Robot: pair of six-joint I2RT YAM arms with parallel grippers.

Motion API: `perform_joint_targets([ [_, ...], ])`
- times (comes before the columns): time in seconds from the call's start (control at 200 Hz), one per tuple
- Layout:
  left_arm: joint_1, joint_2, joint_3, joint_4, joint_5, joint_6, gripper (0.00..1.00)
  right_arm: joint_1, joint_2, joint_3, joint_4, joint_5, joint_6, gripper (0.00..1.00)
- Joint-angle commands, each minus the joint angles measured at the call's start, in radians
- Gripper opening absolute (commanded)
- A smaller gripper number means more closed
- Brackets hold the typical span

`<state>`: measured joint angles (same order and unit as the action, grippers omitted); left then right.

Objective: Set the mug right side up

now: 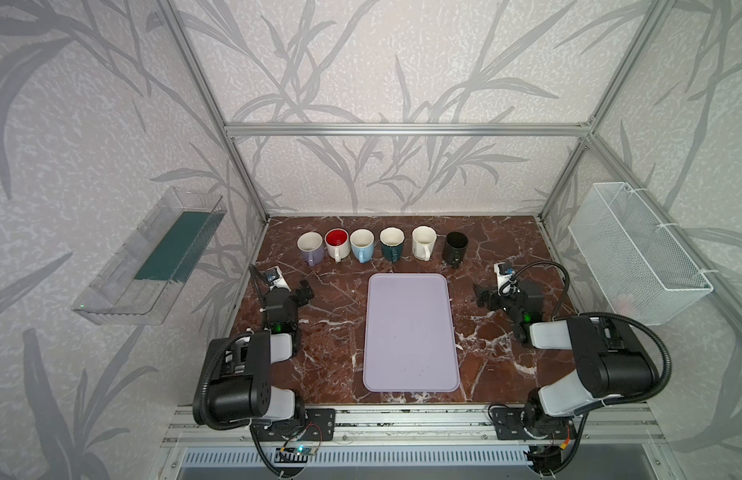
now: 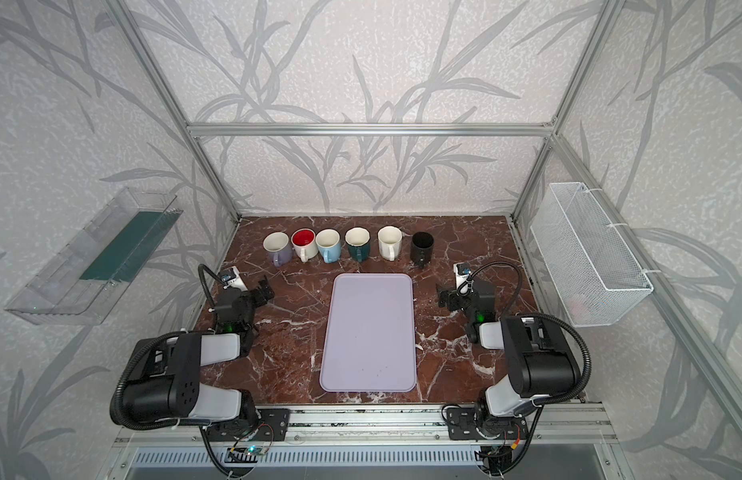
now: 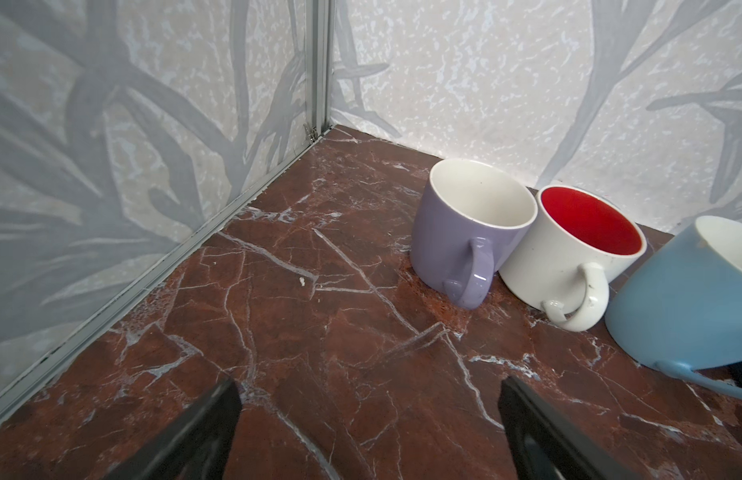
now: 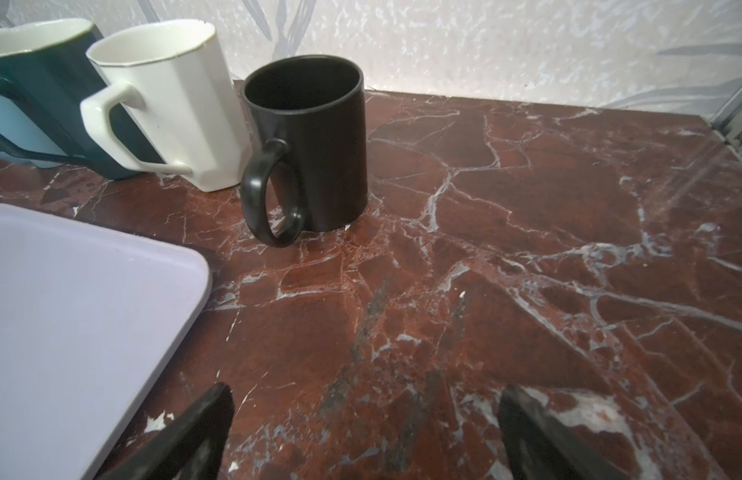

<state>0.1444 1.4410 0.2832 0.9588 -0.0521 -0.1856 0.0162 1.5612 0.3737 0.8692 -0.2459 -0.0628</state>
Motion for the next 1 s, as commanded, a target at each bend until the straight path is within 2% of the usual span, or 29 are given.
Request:
perform_joint_targets([
  [0.0, -0.007, 0.164, -0.061, 0.339, 0.062, 0.059, 0.99, 0.001, -0.007, 0.019, 0.018, -0.004, -0.022, 0.99],
  [0.025, 0.002, 0.203, -0.087, 0.444, 0.076, 0.052, 0.99, 0.002, -0.009, 0.023, 0.008, -0.004, -0.022, 0.99],
  [0.045, 0.008, 0.183, -0.107, 0.445, 0.086, 0.049, 0.99, 0.001, -0.01, 0.025, 0.001, -0.004, -0.023, 0.99],
  [0.09, 0.007, 0.13, -0.113, 0.353, -0.004, 0.011, 0.99, 0.002, -0.011, 0.026, -0.002, -0.003, -0.023, 0.99],
  [0.16, -0.002, 0.101, -0.07, 0.242, -0.005, 0.026, 0.99, 0.002, -0.007, 0.028, -0.001, -0.001, -0.022, 0.99],
  [0.255, -0.045, 0.134, 0.028, 0.119, -0.005, 0.089, 0.99, 0.002, -0.008, 0.028, -0.004, -0.001, -0.023, 0.99],
  [0.34, -0.055, 0.095, 0.067, -0.018, -0.021, 0.089, 0.99, 0.007, -0.009, 0.029, -0.007, 0.01, -0.025, 0.99],
  [0.455, -0.057, 0.132, 0.046, 0.088, -0.028, 0.098, 0.99, 0.014, -0.013, 0.028, -0.01, 0.028, -0.029, 0.99],
  [0.525, -0.058, 0.105, 0.048, 0.037, -0.032, 0.092, 0.99, 0.014, -0.014, 0.029, -0.009, 0.028, -0.029, 0.99],
  [0.61, -0.06, 0.128, 0.043, 0.087, -0.028, 0.098, 0.99, 0.015, -0.013, 0.028, -0.009, 0.028, -0.028, 0.99],
  [0.77, -0.059, 0.12, 0.054, 0.054, -0.018, 0.101, 0.99, 0.015, -0.015, 0.028, -0.009, 0.028, -0.029, 0.99],
  [0.995, -0.083, 0.121, 0.069, 0.026, -0.07, 0.115, 0.99, 0.014, -0.015, 0.028, -0.009, 0.028, -0.028, 0.99],
])
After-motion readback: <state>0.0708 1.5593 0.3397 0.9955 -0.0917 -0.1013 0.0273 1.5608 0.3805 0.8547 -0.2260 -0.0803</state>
